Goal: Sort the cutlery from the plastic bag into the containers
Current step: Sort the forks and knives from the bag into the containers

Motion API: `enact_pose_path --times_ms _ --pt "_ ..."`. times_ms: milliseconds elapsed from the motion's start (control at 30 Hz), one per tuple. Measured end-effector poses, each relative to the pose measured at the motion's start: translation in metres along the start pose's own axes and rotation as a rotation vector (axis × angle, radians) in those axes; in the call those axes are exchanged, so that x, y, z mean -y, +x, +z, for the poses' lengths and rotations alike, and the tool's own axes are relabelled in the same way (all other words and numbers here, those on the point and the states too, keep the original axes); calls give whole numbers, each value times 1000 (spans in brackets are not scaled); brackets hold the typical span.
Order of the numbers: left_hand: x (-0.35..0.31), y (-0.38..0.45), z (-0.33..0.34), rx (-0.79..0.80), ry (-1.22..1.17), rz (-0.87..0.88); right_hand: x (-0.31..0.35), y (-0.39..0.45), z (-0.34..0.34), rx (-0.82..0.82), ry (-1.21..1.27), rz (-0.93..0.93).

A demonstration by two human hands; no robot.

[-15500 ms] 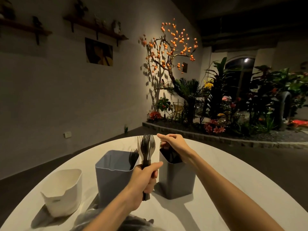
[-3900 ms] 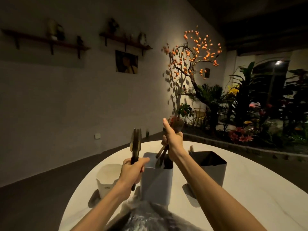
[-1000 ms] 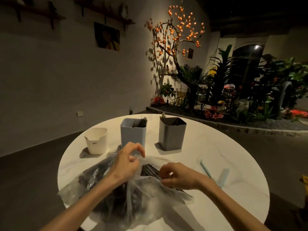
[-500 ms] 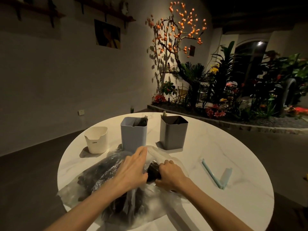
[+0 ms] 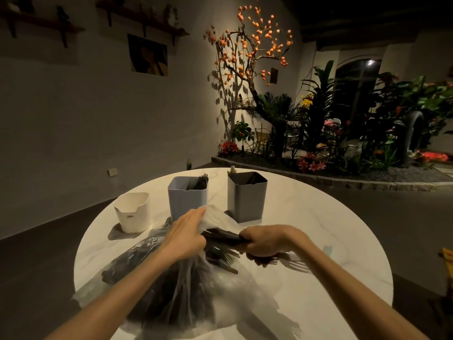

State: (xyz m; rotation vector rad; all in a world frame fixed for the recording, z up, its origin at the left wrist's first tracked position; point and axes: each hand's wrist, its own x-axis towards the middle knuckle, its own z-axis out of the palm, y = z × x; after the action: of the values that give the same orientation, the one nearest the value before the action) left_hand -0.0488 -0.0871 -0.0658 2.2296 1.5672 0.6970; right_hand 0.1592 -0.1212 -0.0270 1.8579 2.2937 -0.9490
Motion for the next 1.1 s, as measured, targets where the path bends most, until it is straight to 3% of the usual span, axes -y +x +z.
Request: enact_pose_path --times_ms 100,267,400,467,533,567,600,667,767,833,967,1100 --pt "8 15 -5 70 -244 -157 -10 -20 -21 57 50 28" --pt "15 35 -7 225 -391 -169 -41 -40 -42 64 173 38" --pt "13 42 -19 624 -344 -90 -50 -47 -58 5 276 17" --pt "12 53 -24 495 -687 -155 -46 -47 -63 -37 269 -21" --pt "19 74 -23 203 -953 -240 -37 -42 -60 -93 146 -51" --pt "20 83 -23 161 -985 -263 -32 -37 -55 -143 6 -59" --pt "19 91 -21 197 -990 -253 -28 -29 -47 -211 -182 -64" --pt "14 101 -16 416 -937 -226 -22 -11 -26 -360 -544 -130" --pt "1 106 -8 775 -701 -75 -24 20 -2 -466 -770 -288" --pt "-9 104 4 922 -488 -22 -33 35 -1 -524 -845 -323" --pt "-21 102 34 825 -235 -51 -43 57 -5 -566 -1002 -331" --pt "-24 92 50 750 -542 -147 -37 67 -12 -619 -1106 -314"
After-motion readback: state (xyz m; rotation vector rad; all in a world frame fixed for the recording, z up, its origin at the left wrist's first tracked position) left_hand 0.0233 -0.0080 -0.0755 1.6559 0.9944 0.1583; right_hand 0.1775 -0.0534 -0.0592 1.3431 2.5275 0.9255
